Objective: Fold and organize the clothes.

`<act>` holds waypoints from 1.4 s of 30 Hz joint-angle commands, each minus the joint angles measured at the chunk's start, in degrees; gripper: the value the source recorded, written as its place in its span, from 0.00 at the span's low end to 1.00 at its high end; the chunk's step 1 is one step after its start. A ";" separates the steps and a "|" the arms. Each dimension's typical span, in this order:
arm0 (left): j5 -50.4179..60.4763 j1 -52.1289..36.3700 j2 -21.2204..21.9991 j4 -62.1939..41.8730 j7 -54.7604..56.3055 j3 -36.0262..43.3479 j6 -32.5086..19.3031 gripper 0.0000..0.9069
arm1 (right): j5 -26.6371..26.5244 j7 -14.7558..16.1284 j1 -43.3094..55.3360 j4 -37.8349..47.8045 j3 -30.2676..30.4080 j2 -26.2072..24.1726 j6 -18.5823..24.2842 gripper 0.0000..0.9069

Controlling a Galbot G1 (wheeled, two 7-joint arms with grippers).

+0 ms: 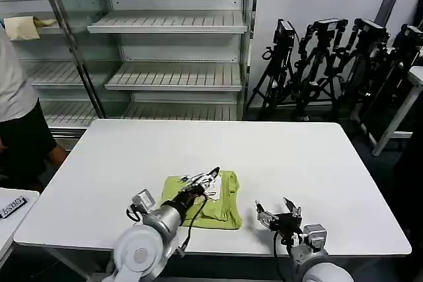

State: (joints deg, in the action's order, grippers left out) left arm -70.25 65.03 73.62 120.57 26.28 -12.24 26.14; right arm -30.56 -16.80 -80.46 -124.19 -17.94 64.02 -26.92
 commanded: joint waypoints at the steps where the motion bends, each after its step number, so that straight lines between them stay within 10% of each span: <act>1: 2.42 5.24 -8.97 1.24 -1.69 -12.41 1.69 1.00 | -0.02 0.16 0.12 -0.03 0.18 0.25 0.08 1.00; 7: 2.74 9.05 -12.16 -2.16 -4.00 -16.49 3.25 1.00 | -0.05 0.45 -0.12 -0.09 -0.03 0.01 0.28 1.00; 37: 4.61 4.81 -1.06 -8.68 -5.72 -7.19 2.08 1.00 | 0.48 0.12 -2.27 -1.77 -1.01 0.28 0.23 1.00; 38: 4.61 4.60 -0.98 -8.91 -5.72 -7.19 1.94 0.70 | 0.49 0.09 -2.28 -1.81 -0.98 0.32 0.21 1.00; 39: 4.69 4.43 -1.02 -9.16 -5.71 -7.19 1.54 0.09 | 0.51 0.06 -2.29 -1.87 -0.94 0.33 0.19 1.00; 42: 4.45 3.99 -1.15 -10.20 -5.57 -7.27 -0.03 0.02 | 0.51 -0.04 -2.24 -1.90 -0.91 0.39 0.13 1.00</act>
State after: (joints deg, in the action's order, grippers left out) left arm -65.73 69.66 71.46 112.43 20.59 -20.42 27.75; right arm -30.07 -16.78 -82.70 -126.01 -18.89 64.36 -26.73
